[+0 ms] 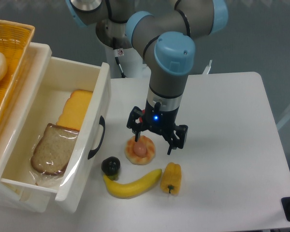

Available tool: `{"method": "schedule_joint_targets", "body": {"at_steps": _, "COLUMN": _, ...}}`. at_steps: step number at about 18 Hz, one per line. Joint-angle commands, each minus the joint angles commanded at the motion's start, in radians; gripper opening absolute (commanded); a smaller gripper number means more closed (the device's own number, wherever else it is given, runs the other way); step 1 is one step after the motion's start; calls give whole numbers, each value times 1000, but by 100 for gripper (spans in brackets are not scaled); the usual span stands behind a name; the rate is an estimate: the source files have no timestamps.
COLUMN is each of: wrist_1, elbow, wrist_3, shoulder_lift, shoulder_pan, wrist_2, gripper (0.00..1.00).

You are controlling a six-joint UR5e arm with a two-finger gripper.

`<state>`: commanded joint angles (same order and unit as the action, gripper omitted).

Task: Pick up the egg
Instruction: 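Move the gripper down over the round orange toy egg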

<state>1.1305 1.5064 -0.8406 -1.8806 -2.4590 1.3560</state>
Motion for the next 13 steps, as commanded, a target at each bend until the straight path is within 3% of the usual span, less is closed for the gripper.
{"method": "schedule_joint_targets", "body": {"at_steps": 13, "wrist_1": 5, "elbow": 93, "wrist_3": -389, "shoulder_lift": -34, "shoulder_pan": -50, "wrist_2": 2, "gripper": 100}}
